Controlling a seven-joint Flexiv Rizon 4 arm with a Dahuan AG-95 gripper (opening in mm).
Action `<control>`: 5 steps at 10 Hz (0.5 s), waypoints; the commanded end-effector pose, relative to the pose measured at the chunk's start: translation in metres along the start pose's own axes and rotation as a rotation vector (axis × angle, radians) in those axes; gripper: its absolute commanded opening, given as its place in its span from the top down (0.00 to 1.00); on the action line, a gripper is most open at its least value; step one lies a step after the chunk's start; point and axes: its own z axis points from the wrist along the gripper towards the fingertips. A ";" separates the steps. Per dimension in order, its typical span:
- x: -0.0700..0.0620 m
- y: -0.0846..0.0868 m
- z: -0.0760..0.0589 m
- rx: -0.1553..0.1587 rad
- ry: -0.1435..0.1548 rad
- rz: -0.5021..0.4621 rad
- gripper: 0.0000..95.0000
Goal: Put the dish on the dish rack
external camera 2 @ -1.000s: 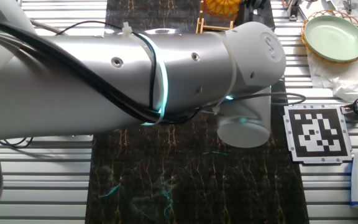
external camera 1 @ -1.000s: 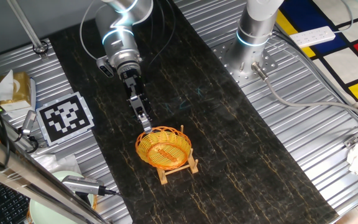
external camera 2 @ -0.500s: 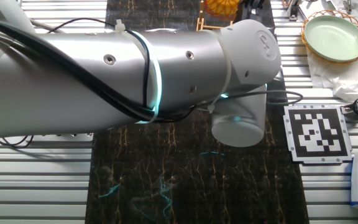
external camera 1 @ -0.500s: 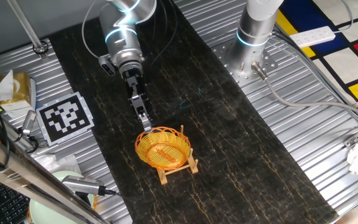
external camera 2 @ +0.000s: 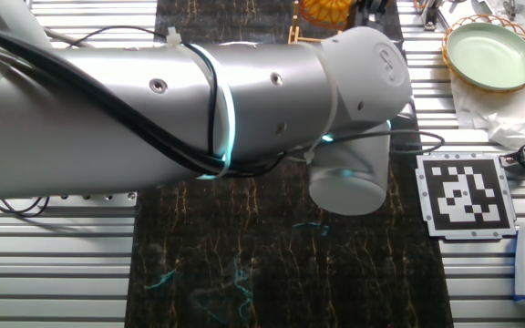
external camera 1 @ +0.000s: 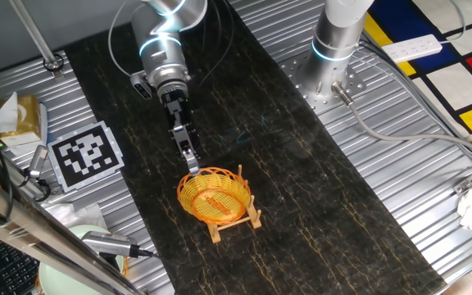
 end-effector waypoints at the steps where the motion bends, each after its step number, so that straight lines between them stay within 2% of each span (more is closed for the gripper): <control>1: 0.001 -0.001 -0.002 -0.011 0.000 0.007 1.00; 5: 0.001 -0.001 -0.002 -0.018 -0.002 0.010 1.00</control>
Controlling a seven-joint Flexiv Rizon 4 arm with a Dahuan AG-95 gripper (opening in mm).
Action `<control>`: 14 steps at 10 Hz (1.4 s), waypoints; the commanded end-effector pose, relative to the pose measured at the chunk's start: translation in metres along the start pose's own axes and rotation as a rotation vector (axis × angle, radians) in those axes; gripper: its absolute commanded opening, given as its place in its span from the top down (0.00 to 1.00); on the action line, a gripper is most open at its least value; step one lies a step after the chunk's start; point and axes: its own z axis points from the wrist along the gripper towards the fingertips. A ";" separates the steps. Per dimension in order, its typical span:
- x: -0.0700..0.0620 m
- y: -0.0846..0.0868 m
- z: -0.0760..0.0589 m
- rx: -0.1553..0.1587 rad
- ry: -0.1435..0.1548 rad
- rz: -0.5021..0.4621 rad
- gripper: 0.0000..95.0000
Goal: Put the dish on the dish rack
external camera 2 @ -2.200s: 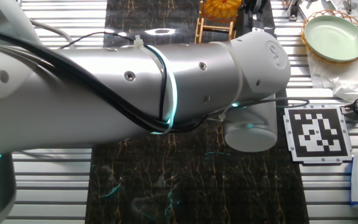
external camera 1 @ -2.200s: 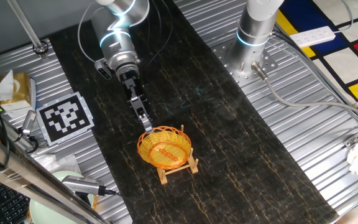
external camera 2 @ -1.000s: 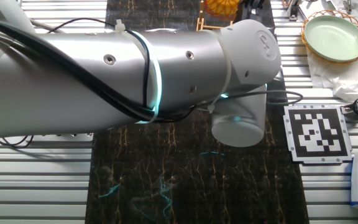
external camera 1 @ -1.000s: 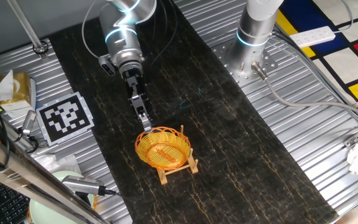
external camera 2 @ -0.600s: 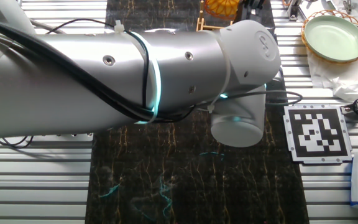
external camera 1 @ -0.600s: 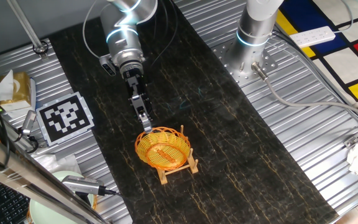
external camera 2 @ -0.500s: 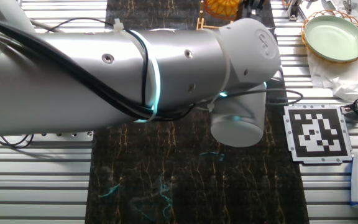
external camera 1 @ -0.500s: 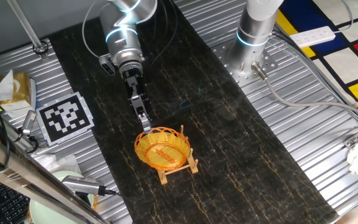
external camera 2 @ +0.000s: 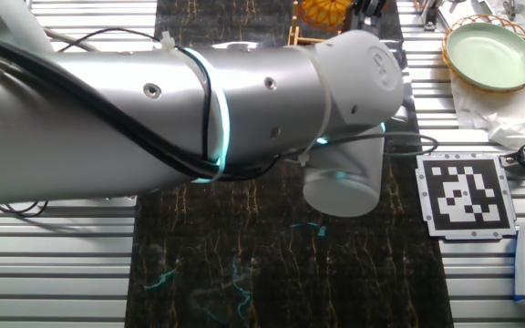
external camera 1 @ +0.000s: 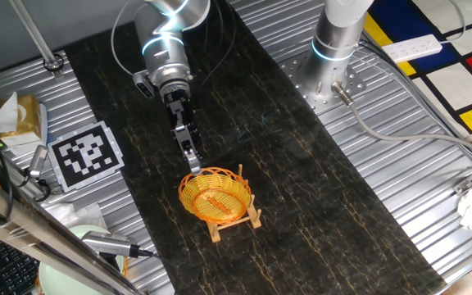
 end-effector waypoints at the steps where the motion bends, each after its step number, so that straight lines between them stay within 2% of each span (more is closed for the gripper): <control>1: 0.000 0.000 -0.001 -0.010 0.004 -0.001 1.00; 3: 0.000 0.000 -0.001 -0.006 0.002 -0.008 1.00; 4: 0.001 0.002 -0.001 0.054 -0.016 -0.081 1.00; 5: 0.001 0.005 0.000 0.082 -0.027 -0.105 1.00; 8: 0.001 0.006 -0.001 0.106 -0.063 -0.154 1.00; 10: 0.002 0.008 -0.002 0.114 -0.067 -0.134 1.00; 14: 0.002 0.015 0.000 0.096 -0.065 -0.075 1.00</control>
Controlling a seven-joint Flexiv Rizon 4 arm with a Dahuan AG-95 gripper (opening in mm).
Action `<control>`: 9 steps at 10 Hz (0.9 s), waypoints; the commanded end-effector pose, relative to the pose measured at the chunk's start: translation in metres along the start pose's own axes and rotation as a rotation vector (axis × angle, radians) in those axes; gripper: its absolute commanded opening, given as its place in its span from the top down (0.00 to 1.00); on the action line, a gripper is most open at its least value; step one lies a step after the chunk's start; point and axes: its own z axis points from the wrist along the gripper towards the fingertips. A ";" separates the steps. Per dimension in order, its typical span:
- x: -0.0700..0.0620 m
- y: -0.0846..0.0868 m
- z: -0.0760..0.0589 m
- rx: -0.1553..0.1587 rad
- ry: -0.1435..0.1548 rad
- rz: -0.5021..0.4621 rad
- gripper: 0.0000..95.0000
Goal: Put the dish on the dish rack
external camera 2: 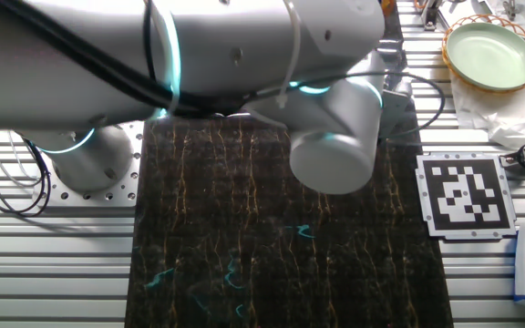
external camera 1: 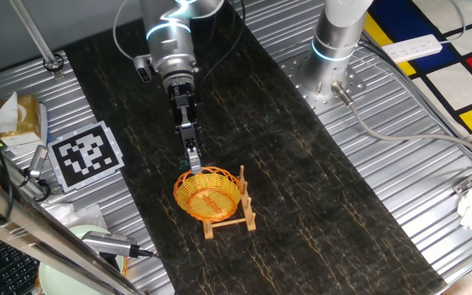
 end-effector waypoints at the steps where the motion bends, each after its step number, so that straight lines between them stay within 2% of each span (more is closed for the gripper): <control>1: -0.002 0.007 0.002 -0.036 0.014 0.045 1.00; 5: -0.003 0.021 0.004 -0.036 0.013 0.078 1.00; 6: -0.002 0.034 0.004 -0.002 0.006 0.070 1.00; 7: -0.001 0.038 0.003 0.016 0.004 0.063 1.00; 9: 0.004 0.064 0.003 0.146 -0.013 0.014 1.00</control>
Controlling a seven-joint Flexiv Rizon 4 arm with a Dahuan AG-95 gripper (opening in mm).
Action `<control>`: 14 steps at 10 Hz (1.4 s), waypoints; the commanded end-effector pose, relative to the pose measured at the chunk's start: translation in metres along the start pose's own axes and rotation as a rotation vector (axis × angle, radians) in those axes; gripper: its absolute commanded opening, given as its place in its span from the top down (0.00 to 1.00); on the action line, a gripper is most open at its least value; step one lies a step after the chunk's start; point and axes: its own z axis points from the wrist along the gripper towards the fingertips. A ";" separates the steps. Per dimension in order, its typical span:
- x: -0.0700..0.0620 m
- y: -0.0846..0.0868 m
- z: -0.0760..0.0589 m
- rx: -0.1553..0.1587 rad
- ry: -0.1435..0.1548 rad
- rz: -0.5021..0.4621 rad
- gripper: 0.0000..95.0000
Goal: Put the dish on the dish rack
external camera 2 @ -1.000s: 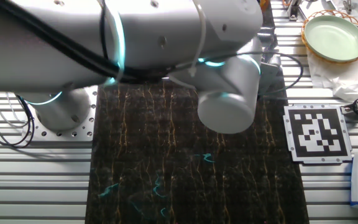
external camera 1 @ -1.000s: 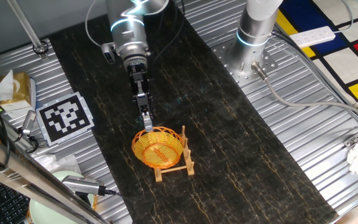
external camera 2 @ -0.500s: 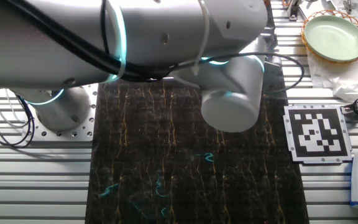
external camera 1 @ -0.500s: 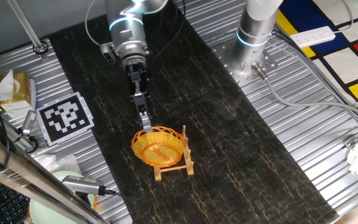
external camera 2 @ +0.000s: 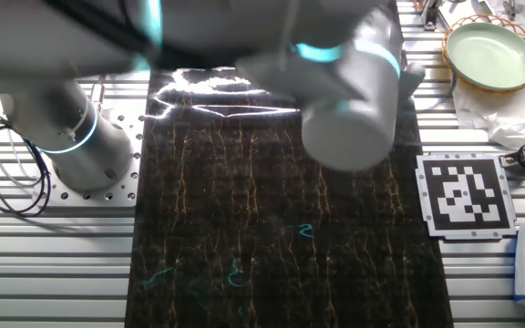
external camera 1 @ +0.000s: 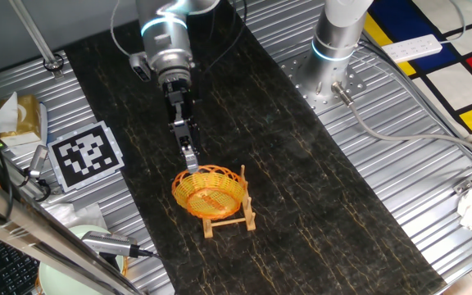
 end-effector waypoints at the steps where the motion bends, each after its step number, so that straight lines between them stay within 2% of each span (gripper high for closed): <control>1: 0.006 0.022 -0.002 0.204 -0.034 -0.109 1.00; 2: 0.011 0.034 -0.002 0.356 -0.057 -0.199 1.00; 3: 0.012 0.039 -0.002 0.396 -0.065 -0.221 1.00; 4: 0.011 0.046 0.001 0.483 -0.112 -0.288 1.00; 5: 0.010 0.048 0.003 0.602 -0.127 -0.331 1.00; 6: 0.010 0.048 0.003 0.630 -0.136 -0.327 1.00; 9: 0.011 0.048 0.004 0.649 -0.170 -0.338 1.00; 10: 0.011 0.048 0.004 0.665 -0.194 -0.365 1.00; 11: 0.011 0.048 0.004 0.673 -0.201 -0.356 1.00; 12: 0.011 0.048 0.004 0.675 -0.221 -0.335 1.00; 14: 0.011 0.048 0.004 0.660 -0.300 -0.318 1.00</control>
